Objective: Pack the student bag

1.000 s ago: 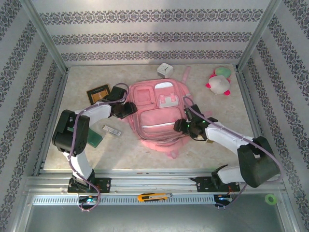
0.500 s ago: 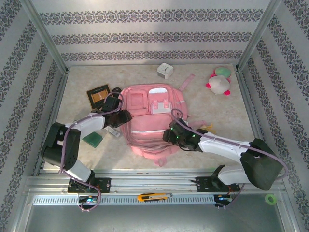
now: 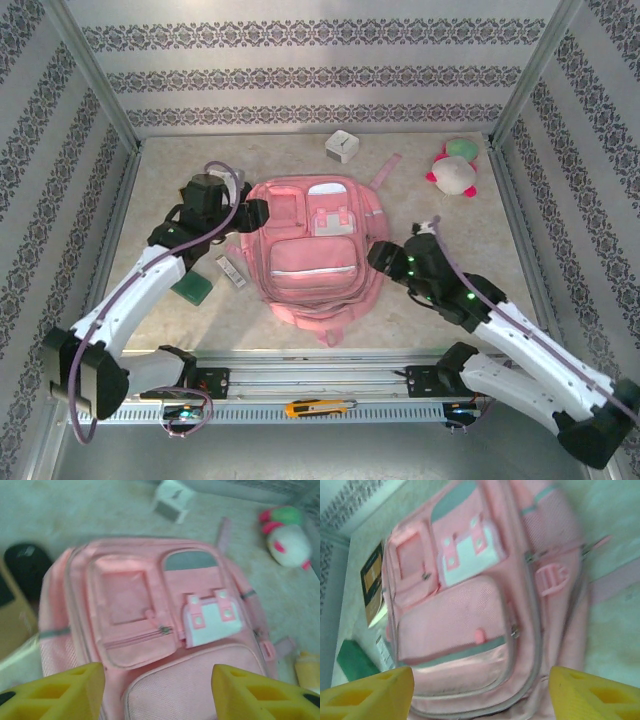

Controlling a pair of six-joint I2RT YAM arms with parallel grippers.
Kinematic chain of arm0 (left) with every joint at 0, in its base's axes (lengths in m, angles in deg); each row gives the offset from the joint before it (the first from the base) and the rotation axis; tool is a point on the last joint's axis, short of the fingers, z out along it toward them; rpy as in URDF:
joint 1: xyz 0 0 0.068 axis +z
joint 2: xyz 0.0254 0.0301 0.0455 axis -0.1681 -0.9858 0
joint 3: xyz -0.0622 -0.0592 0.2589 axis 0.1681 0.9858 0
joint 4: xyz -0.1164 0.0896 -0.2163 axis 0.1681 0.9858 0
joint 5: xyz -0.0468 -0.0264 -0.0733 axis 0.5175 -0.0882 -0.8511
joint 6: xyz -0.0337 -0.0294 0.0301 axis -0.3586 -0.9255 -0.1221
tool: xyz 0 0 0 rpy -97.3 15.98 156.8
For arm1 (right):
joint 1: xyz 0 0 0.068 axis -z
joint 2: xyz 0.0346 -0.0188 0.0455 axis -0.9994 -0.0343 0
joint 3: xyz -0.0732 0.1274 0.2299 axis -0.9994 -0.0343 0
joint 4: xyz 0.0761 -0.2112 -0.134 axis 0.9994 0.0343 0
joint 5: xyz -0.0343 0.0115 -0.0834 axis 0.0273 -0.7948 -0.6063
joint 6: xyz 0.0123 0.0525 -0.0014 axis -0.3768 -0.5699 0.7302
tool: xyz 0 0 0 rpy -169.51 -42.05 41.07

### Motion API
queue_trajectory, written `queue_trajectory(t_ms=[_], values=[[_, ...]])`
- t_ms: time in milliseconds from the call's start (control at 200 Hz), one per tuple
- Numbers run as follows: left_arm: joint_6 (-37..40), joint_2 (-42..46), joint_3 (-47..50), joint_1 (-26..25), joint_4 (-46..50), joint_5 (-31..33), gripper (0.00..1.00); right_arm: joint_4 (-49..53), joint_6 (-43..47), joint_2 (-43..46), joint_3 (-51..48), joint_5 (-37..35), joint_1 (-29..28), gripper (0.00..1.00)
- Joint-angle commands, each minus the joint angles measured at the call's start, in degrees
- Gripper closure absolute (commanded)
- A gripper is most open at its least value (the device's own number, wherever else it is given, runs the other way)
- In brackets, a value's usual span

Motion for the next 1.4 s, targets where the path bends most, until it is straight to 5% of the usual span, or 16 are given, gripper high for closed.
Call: queue_trajectory(t_ms=[0,90,325,789,889,959,1004,1069,1154,1209,1399], values=[[29.07,0.45,2.42,-4.92,0.07,-10.58,0.4,5.17,6.68,3.53,-0.85,5.53,5.87,0.3],[44.05,-0.88,2.7,-10.75,2.96,-10.4,0.3,3.76,9.77,5.68,-1.81,9.27,9.46,0.31],[62.98,-13.79,0.06,-21.08,4.68,-5.08,0.22,-1.28,9.44,4.82,-5.06,11.58,11.28,0.3],[67.54,-24.69,0.03,-23.79,-3.19,-3.96,0.13,-7.54,4.52,5.42,-11.0,15.37,11.28,0.3],[65.8,-26.05,1.6,-24.99,-8.26,1.52,0.13,-8.03,3.76,5.57,-11.78,15.79,11.28,0.3],[65.51,-27.76,2.08,-25.68,-11.45,6.73,0.26,-8.93,3.0,5.34,-12.52,17.31,11.56,0.3],[64.93,-27.88,1.72,-25.93,-11.5,8.29,0.43,-10.03,2.16,4.99,-13.17,19.8,12.52,0.3],[63.72,-25.32,0.4,-25.88,-8.06,4.27,0.7,-11.81,0.12,4.39,-14.14,24.74,14.62,0.3],[62.99,-19.55,2.58,-25.69,-9.17,-1.7,0.93,-13.77,-3.69,3.89,-15.22,30.63,17.15,0.31],[60.3,-16.28,4.06,-25.33,-11.97,-2.76,1.0,-14.04,-6.84,3.5,-15.73,32.45,17.72,0.32],[51.8,-10.62,3.37,-21.07,-12.66,-10.6,1.0,-12.05,-7.62,2.77,-17.39,33.42,19.26,0.27]])
